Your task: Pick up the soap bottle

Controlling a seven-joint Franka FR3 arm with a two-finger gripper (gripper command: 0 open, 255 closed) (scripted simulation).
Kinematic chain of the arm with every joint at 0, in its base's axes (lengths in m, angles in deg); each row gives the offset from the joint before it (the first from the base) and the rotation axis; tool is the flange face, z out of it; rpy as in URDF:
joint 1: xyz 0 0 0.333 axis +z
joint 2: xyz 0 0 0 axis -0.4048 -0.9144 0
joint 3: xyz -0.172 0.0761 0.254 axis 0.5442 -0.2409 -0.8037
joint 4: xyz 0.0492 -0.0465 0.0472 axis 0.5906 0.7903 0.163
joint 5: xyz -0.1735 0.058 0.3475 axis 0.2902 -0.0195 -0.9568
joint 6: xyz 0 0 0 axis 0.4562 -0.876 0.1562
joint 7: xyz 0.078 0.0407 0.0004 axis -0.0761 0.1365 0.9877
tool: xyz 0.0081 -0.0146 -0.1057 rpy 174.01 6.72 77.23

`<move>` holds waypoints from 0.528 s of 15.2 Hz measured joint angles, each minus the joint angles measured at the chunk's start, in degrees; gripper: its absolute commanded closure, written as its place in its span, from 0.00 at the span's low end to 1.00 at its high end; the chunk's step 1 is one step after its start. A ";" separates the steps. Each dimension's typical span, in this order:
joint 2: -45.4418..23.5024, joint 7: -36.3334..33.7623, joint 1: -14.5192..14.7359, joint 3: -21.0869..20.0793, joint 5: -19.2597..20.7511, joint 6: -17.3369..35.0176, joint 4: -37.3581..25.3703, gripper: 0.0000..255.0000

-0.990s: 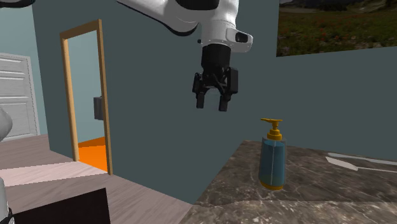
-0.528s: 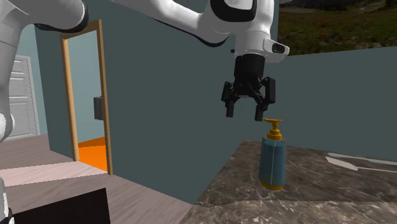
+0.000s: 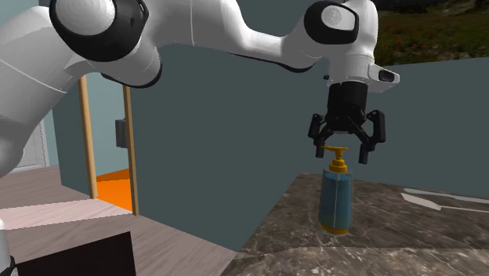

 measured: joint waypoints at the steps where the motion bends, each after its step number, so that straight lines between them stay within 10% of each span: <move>1: -0.72 0.05 -0.16 -0.04 -0.07 0.29 -0.41 0.00; 7: -0.44 -0.29 0.28 -0.10 -0.01 5.00 4.69 0.00; 8: -0.50 -0.34 0.31 -0.11 -0.01 5.17 4.81 1.00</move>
